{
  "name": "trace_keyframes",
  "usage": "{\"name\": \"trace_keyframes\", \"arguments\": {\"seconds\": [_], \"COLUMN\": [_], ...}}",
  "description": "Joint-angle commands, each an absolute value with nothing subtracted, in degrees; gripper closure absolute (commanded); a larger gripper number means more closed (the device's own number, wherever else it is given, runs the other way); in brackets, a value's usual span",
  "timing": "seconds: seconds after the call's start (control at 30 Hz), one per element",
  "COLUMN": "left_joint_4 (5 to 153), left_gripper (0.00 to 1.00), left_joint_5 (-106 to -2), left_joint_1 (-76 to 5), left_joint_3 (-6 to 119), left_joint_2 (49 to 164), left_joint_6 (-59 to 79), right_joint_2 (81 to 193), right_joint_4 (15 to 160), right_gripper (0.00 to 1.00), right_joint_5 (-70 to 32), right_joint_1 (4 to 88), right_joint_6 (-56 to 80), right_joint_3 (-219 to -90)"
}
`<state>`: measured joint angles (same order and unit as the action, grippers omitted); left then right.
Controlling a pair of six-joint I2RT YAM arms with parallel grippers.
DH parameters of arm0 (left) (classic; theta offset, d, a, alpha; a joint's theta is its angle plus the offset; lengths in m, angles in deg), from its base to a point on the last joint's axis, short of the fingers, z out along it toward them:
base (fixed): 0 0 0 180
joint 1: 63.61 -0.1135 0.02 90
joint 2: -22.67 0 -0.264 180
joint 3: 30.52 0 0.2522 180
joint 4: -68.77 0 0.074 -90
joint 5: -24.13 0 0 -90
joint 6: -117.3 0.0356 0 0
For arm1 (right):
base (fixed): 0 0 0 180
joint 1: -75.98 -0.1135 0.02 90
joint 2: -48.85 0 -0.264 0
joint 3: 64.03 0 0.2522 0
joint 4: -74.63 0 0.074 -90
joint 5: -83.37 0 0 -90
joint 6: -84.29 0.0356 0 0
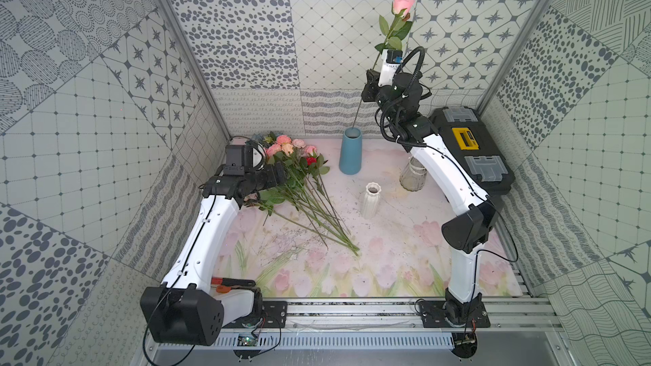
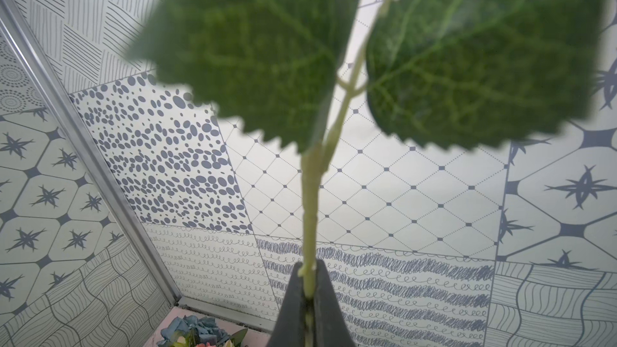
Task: Place the pink flowers into the vase
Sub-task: Place the flower in the vase.
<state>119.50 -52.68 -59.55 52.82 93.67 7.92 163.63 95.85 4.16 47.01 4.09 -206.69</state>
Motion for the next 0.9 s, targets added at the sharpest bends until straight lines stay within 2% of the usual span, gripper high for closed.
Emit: {"name": "trace_keyframes", "arguments": {"seconds": [0.0, 0.87], "left_joint_4": [118.04, 118.83], "left_gripper": [0.10, 0.09], "left_joint_5": [-51.21, -50.99], "left_joint_1": [-60.44, -60.80], "left_joint_3": [52.95, 53.38], "left_joint_2": [93.69, 94.79], "left_joint_6": [8.58, 8.31], "right_joint_2": [165.31, 169.78], "right_joint_4": [93.41, 84.75], "right_gripper": [1.00, 1.00], "right_joint_5": [5.05, 3.72], "right_joint_1": [47.51, 49.22], "right_joint_6": [4.13, 13.79], "right_joint_3": [-208.03, -189.64]}}
